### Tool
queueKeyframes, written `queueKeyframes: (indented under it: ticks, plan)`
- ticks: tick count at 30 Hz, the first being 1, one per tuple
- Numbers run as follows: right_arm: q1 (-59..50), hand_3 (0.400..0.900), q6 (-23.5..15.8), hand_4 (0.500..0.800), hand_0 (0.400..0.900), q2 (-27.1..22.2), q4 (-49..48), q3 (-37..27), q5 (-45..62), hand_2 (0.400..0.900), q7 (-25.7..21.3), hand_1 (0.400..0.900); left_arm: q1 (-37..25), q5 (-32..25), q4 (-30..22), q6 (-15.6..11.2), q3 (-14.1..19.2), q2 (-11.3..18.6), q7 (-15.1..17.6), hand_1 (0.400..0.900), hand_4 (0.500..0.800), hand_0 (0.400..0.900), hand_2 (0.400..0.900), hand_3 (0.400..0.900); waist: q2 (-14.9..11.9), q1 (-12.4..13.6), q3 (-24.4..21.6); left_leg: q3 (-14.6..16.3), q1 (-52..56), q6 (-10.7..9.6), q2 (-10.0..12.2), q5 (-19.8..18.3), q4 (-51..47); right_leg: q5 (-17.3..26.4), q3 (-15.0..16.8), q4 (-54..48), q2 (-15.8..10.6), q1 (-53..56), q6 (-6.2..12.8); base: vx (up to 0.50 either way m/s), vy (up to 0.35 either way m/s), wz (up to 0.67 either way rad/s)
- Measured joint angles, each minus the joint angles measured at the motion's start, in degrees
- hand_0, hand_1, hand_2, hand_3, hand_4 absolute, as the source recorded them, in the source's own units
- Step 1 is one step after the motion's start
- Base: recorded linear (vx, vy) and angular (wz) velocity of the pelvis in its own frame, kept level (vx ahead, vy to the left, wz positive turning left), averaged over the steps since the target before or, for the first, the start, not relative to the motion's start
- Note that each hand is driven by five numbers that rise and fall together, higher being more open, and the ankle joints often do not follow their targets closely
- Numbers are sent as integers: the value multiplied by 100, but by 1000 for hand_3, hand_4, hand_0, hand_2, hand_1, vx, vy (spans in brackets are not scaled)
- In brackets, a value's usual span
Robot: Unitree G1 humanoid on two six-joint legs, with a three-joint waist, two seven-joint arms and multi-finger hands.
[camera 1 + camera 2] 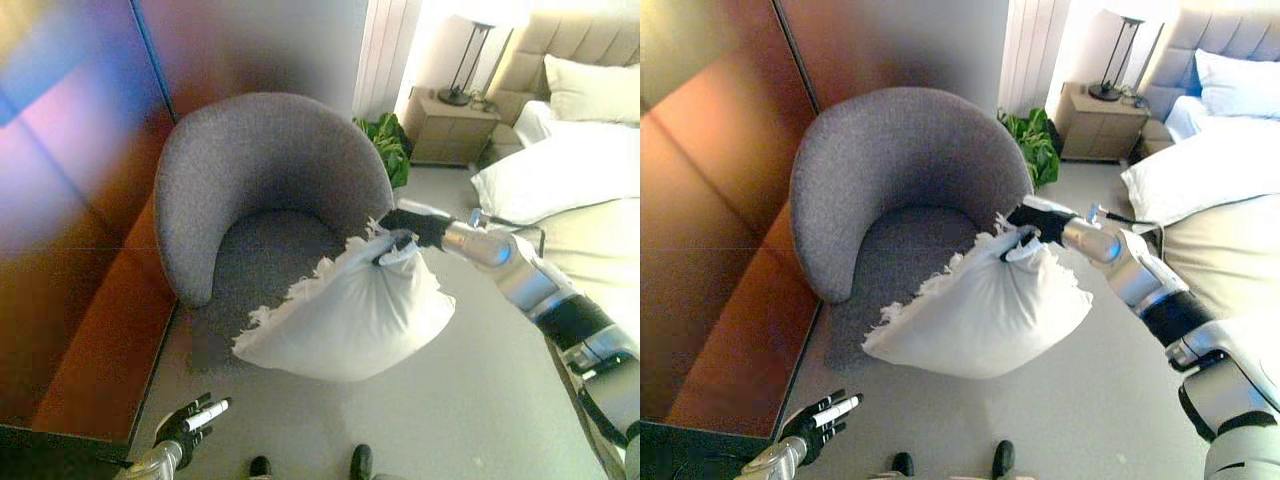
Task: Pick up the pillow and put it on the sofa.
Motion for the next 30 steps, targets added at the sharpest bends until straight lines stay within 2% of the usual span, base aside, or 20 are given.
queueKeyframes:
  ticks: [4, 9, 16, 17, 18, 20, 22, 24, 26, 30]
  plan:
    - [-713, 400, -50, 500, 400, -6, -1, 543, 210, 400, -11, 400, 178, -1, 88, 173, 0, -19, 74, 900, 800, 900, 900, 900, 13, 47, -127, 55, 45, -22, 36, -2, 0, 2, -195, -3, -15, 28, -5, 63, -12, 6]
    - [-1009, 400, -138, 500, 400, -3, 96, 827, 486, 400, -40, 400, 329, -12, 97, 252, 0, -18, 141, 900, 800, 900, 900, 900, 15, 180, -220, -2, 35, -29, 40, 1, 0, 1, -281, -4, -23, 61, -9, 92, -16, 22]
    - [-1267, 400, -143, 500, 400, 233, 1429, 1011, 877, 400, -158, 400, 378, -27, 95, 210, 0, -12, -8, 900, 800, 900, 900, 900, 28, 274, -303, -362, -120, -46, 37, 56, 7, -57, -576, -6, -45, 131, -26, 105, -29, 38]
    - [-1272, 569, -148, 601, 569, 251, 1631, 1011, 878, 569, -171, 569, 376, -45, 95, 197, -2, -15, -55, 900, 800, 900, 900, 900, 36, 350, -307, -395, -143, -48, 39, 59, 10, -62, -594, -6, -44, 130, -27, 111, -42, 49]
    - [-1285, 900, -159, 800, 900, 285, 1893, 1011, 891, 900, -178, 900, 376, -55, 95, 161, -26, -16, -109, 900, 800, 900, 900, 900, 44, 372, -312, -467, -178, -49, 37, 68, 18, -72, -626, -6, -48, 139, -22, 89, -41, 42]
    - [-1315, 900, -162, 800, 900, 328, 2446, 1007, 902, 900, -216, 900, 350, -65, 93, 114, -76, -21, -186, 900, 800, 900, 900, 900, 74, 372, -330, -645, -266, -49, 25, 115, 13, -110, -628, -7, -58, 155, 2, 69, -40, 39]
    - [-1371, 900, -172, 800, 900, 341, 2958, 992, 901, 900, -243, 900, 339, -65, 93, 97, -103, -36, -267, 900, 800, 900, 900, 900, 133, 504, -351, -734, -310, -58, 29, 144, 6, -126, -644, -8, -53, 162, 3, 53, -38, 37]
    - [-1408, 900, -197, 800, 900, 347, 3289, 961, 914, 900, -304, 900, 350, -65, 93, 93, -103, -63, -277, 900, 800, 900, 900, 900, 180, 529, -369, -821, -330, -60, 25, 159, 5, -142, -699, -10, -57, 194, 11, 34, -14, 27]
    - [-1424, 900, -246, 800, 900, 422, 3958, 508, 1125, 900, -416, 900, 382, -65, 96, 53, -166, -63, -276, 900, 800, 900, 900, 900, 246, 570, -375, -918, -334, -69, 27, 189, 3, -179, -849, -10, -64, 280, 18, 29, 12, 11]
    - [-1458, 900, -247, 800, 900, 424, 4608, -97, 1543, 900, -613, 900, 471, -64, 165, -103, -216, -64, -301, 900, 800, 900, 900, 900, 312, 670, -401, -888, -317, -64, 26, 202, 2, -190, -896, -8, -80, 327, 28, 41, 9, -4]
